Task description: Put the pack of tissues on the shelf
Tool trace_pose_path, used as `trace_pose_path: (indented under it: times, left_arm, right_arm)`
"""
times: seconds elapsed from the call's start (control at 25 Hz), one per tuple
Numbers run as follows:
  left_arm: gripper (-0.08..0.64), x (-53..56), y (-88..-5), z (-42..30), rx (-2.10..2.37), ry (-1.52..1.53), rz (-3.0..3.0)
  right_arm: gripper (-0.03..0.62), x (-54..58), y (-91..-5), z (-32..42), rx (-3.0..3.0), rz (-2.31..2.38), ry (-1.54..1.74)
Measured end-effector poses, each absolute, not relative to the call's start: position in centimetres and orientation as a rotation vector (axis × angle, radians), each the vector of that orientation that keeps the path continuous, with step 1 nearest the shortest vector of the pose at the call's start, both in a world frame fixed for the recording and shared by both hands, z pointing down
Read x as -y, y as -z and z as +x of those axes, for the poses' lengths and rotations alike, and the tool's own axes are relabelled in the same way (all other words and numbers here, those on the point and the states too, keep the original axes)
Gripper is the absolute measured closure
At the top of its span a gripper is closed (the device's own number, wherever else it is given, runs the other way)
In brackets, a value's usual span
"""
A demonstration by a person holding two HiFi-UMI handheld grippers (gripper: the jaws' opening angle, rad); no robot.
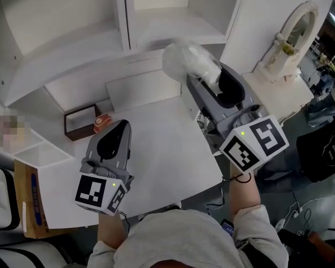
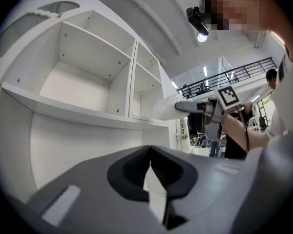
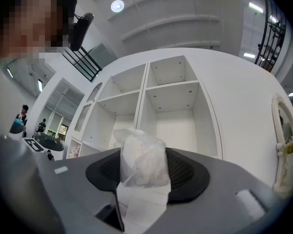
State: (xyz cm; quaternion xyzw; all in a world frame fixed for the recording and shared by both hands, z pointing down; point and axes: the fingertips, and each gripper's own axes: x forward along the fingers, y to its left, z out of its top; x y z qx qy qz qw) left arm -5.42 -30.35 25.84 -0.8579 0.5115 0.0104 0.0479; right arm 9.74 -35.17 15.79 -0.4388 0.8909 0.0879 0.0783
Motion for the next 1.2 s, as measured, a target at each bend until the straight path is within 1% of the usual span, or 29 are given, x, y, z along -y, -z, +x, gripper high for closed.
trace_pose_path:
  times: [0.64,1.2]
  left_arm:
    - [0.560,30.3,-25.5,-6.3,-1.766,-0.019,-2.474]
    - [0.560,28.7,-26.0,-8.4,-1.906,0.004,-2.381]
  right_arm:
    - [0.347,41.1,-10.1,10.9,-2.659,-1.260,-0.395]
    - [0.341,46.3,-12.4,9.2,-2.733,-1.341,-0.339]
